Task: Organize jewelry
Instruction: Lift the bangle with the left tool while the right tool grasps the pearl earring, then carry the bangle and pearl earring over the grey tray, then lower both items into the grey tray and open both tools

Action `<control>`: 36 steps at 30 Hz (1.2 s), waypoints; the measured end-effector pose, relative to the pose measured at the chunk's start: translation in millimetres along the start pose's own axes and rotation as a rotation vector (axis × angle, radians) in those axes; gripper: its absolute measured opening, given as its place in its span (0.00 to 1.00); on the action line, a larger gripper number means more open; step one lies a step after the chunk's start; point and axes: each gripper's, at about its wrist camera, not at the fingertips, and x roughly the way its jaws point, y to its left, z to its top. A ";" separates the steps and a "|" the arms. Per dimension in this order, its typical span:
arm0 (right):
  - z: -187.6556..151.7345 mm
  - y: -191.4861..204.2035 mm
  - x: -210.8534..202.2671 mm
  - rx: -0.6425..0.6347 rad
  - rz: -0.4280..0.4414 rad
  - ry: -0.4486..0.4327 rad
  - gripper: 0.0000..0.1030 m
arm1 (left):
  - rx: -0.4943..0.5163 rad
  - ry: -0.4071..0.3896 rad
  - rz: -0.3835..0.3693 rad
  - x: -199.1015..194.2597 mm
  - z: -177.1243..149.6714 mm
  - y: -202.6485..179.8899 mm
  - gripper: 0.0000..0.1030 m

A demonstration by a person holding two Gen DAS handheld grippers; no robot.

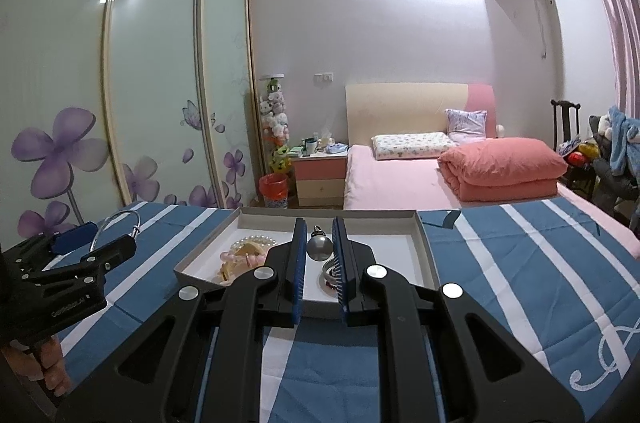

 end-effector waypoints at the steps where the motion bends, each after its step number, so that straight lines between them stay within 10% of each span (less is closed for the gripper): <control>1: 0.4 0.7 0.2 -0.009 -0.006 -0.004 0.14 | -0.002 -0.001 -0.001 0.2 0.1 -0.1 0.66; 26: 8.8 7.3 -2.8 -0.027 -0.007 -0.033 0.14 | 0.007 -0.036 -0.001 -7.8 6.2 -4.0 0.66; 36: 14.6 -13.9 60.1 0.025 -0.004 0.062 0.14 | -0.026 -0.003 -0.061 47.4 29.1 -13.2 0.66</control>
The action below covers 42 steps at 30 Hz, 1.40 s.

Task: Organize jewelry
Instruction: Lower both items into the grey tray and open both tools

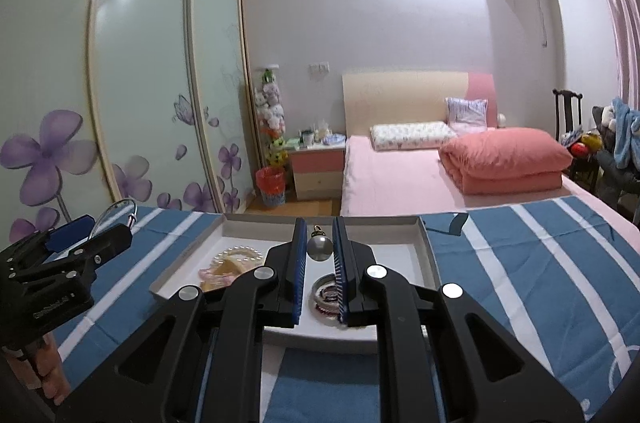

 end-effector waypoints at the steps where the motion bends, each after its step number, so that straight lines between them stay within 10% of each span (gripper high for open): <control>1: 0.5 -1.5 8.5 -0.001 -0.002 0.012 0.14 | 0.000 0.011 -0.002 10.9 1.3 -2.3 0.66; 21: -23.0 -19.3 84.7 0.075 0.040 0.225 0.14 | -0.023 0.158 -0.035 119.5 -4.7 -11.9 0.66; 24: -20.7 -19.3 85.8 0.081 0.045 0.224 0.26 | -0.037 0.175 -0.035 124.7 -5.1 -8.0 0.67; 26: -19.3 -19.5 85.2 0.083 0.043 0.210 0.40 | -0.046 0.186 -0.035 124.6 -6.7 -9.4 0.67; 42: -7.9 -20.9 17.4 0.082 0.016 0.094 0.44 | -0.114 0.062 -0.037 52.2 8.4 23.5 0.71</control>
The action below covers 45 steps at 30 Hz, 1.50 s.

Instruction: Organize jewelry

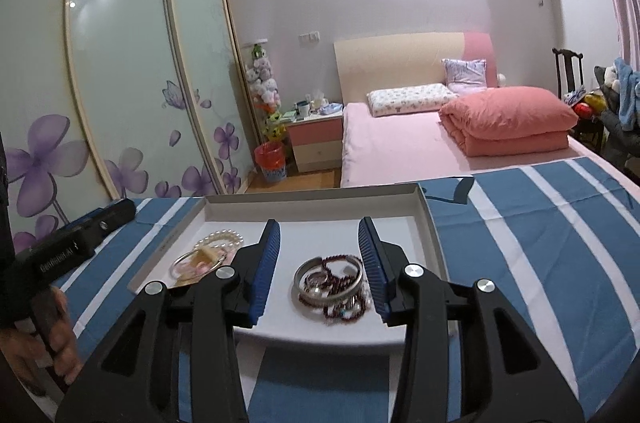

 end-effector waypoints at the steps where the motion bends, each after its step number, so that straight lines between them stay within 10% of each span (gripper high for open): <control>1: -2.1 2.3 -9.0 -0.005 -0.006 -0.008 0.47 | -0.004 -0.013 0.009 -11.3 -1.8 4.8 0.72; 16: -32.2 26.3 -105.3 -0.019 -0.047 -0.143 0.91 | 0.057 -0.106 0.158 -126.7 -55.3 13.3 0.93; 45: -90.7 42.0 -132.2 -0.084 -0.128 -0.195 0.98 | 0.132 -0.141 0.218 -164.8 -109.6 -10.9 0.95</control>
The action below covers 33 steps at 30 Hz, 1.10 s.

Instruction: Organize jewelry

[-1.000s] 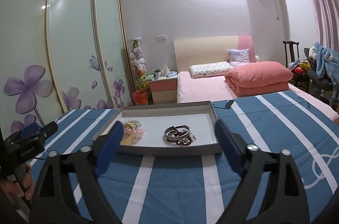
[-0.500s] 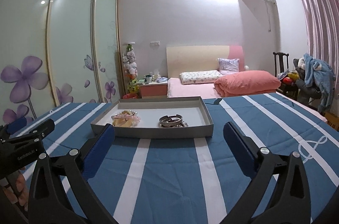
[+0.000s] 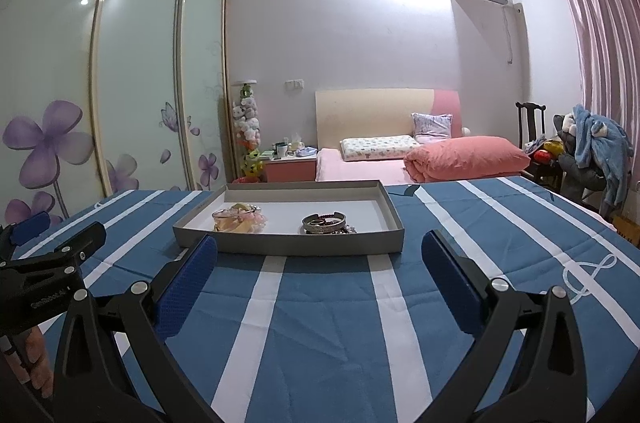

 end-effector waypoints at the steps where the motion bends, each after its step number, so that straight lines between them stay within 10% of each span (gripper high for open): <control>1: -0.3 -0.4 -0.2 0.001 0.000 0.001 0.98 | 0.000 0.001 0.001 0.5 0.5 -0.4 0.95; 33: -1.3 0.4 1.0 0.014 0.007 0.017 0.98 | -0.011 0.027 -0.009 3.9 -0.1 -1.8 0.95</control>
